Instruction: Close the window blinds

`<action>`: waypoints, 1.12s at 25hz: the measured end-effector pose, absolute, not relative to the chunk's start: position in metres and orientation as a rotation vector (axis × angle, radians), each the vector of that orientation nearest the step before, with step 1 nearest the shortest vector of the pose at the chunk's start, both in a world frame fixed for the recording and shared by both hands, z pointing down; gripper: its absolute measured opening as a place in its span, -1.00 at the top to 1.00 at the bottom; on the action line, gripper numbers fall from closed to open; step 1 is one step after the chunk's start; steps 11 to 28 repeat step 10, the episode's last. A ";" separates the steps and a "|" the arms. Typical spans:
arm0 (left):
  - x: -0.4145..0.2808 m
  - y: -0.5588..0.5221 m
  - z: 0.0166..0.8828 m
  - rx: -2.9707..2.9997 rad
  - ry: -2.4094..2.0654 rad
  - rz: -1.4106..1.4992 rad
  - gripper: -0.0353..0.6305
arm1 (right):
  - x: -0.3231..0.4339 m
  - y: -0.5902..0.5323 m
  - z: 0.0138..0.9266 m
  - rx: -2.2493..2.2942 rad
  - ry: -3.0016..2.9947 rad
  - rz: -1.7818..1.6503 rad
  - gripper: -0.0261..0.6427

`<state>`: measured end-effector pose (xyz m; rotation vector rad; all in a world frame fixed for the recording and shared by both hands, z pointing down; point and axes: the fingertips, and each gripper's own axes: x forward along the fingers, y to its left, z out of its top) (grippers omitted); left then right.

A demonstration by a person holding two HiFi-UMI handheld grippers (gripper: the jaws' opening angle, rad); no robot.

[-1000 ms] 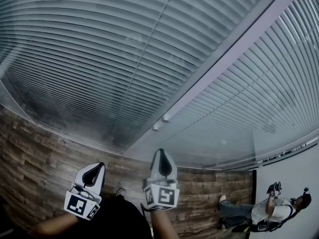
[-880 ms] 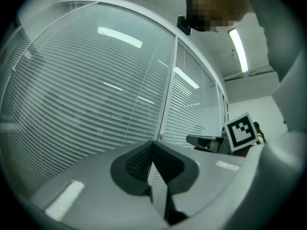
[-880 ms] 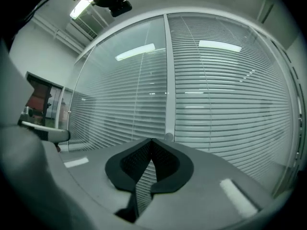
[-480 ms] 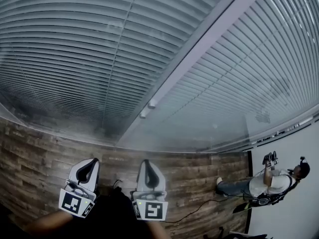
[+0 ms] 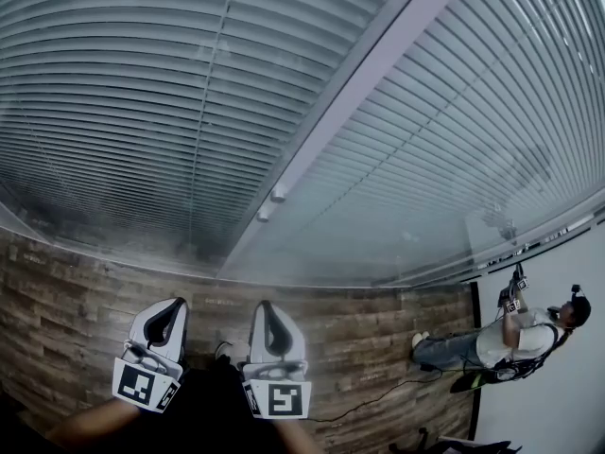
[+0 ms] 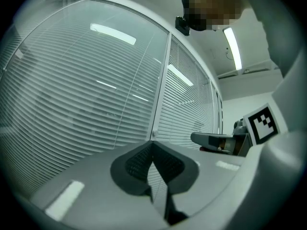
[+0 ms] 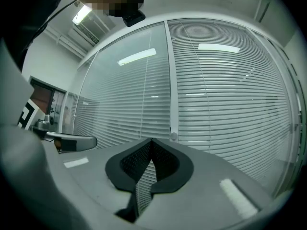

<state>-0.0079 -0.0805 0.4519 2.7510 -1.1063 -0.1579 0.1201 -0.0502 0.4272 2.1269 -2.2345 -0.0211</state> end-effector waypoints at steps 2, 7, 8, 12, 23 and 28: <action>-0.008 -0.080 0.449 2.753 -1.109 -0.162 0.89 | 0.120 -0.051 0.423 2.132 -2.240 -0.022 0.92; 0.006 -0.083 0.450 2.760 -1.130 -0.146 0.89 | 0.133 -0.053 0.424 2.135 -2.250 -0.012 0.92; 0.010 -0.083 0.451 2.760 -1.133 -0.141 0.89 | 0.136 -0.053 0.424 2.134 -2.254 -0.014 0.92; 0.018 -0.082 0.453 2.760 -1.134 -0.131 0.89 | 0.141 -0.052 0.423 2.131 -2.264 -0.017 0.92; 0.018 -0.082 0.453 2.760 -1.134 -0.131 0.89 | 0.141 -0.052 0.423 2.131 -2.264 -0.017 0.92; 0.018 -0.082 0.453 2.760 -1.134 -0.131 0.89 | 0.141 -0.052 0.423 2.131 -2.264 -0.017 0.92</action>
